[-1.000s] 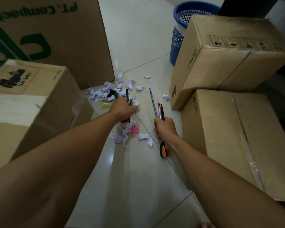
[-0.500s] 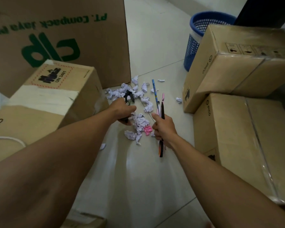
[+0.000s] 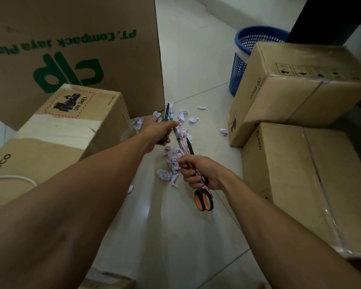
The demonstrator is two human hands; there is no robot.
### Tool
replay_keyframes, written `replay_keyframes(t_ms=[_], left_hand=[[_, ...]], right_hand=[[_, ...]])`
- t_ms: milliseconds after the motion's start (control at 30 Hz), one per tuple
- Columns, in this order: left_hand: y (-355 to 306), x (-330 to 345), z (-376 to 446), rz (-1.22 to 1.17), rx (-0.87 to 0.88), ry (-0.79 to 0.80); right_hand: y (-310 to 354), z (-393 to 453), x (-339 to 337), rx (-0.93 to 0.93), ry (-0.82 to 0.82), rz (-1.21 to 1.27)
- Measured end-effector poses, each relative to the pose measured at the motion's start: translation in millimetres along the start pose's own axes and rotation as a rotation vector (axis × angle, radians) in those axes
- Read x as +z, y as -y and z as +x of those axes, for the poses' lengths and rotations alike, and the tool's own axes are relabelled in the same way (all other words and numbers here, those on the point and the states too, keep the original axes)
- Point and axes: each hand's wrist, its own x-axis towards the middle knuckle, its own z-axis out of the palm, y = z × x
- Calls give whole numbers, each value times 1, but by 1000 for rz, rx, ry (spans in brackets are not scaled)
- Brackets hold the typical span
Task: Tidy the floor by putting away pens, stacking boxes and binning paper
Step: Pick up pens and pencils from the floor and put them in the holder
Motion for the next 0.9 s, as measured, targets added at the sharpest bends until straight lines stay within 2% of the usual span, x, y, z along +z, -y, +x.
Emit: replay_keyframes(t_ms=[167,233,333,400,500,567,667,800,900], left_hand=[[-2,-9,0,19,10,-163],[2,-16,1,70,40,-184],[10,-27,1,163,55,-164],[12,-31,-1,204,49,-99],[12,-31,-4,258,-4,41],[12,-28,-6,327,-3,95],[15,-24,-8,406,9,133],[22,-29,-5,447,-21,154],[28,-34,0,462,-53,132]], right_hand=[[-3,-4,-7,35,-38,-40],[-8,-4,-13,57,-116,-4],[-14,1,-22,14,-317,4],[-17,8,-24,-28,-511,-198],[-17,22,-17,-84,-732,-719],[-19,31,-6,-120,-763,-940],[-23,40,6,-137,-788,-1085],[-29,40,2,-70,-794,-1104],[-33,40,-2,-88,-799,-1093]])
